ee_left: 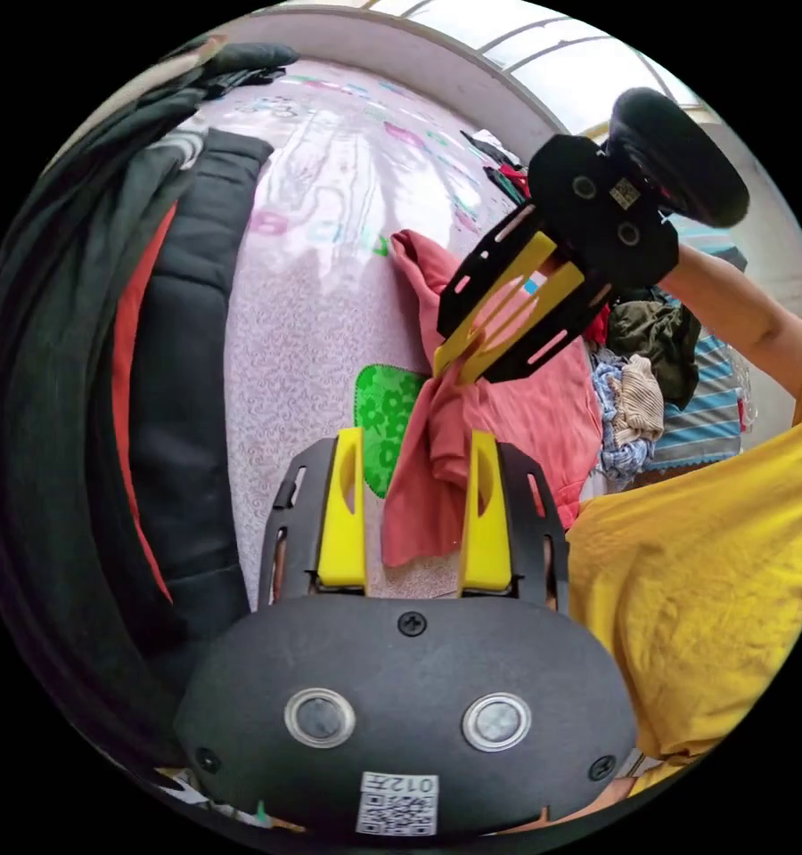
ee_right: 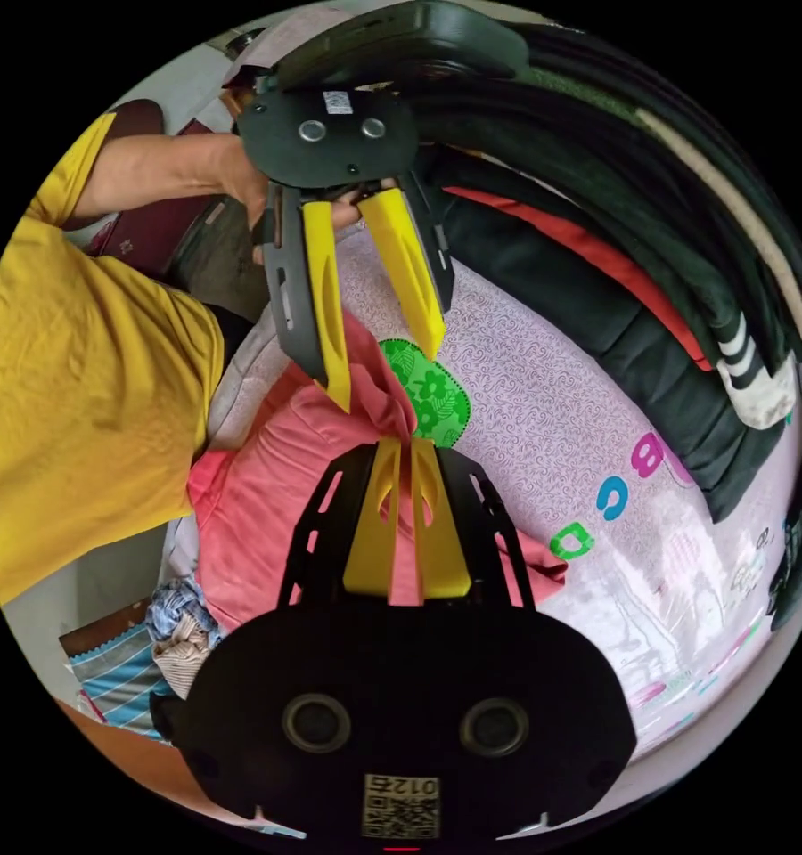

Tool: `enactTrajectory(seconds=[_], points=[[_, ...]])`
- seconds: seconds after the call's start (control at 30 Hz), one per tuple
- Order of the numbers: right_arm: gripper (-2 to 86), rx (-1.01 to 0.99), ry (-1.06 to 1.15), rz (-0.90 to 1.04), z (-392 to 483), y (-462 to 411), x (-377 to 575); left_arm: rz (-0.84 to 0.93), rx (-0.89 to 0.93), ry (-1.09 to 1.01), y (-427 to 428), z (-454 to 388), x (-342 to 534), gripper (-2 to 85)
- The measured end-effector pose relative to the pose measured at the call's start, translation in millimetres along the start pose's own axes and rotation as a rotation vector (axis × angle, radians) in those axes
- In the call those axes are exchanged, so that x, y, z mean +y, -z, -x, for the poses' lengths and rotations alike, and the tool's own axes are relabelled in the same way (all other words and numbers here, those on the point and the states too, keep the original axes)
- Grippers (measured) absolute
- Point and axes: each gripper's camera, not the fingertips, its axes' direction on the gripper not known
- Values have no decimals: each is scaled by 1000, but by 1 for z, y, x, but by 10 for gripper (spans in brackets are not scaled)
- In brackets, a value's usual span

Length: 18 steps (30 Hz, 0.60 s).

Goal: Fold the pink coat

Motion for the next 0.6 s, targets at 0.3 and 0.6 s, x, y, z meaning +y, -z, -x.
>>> enactTrajectory(seconds=[0.3,0.6], points=[[19,52,-71,-69,52,51,19,200,23,-227,-14,-43,-69,39],[15,-12,-1145,-517,94,117,176,97,289,-57,19,-35,-84,14]])
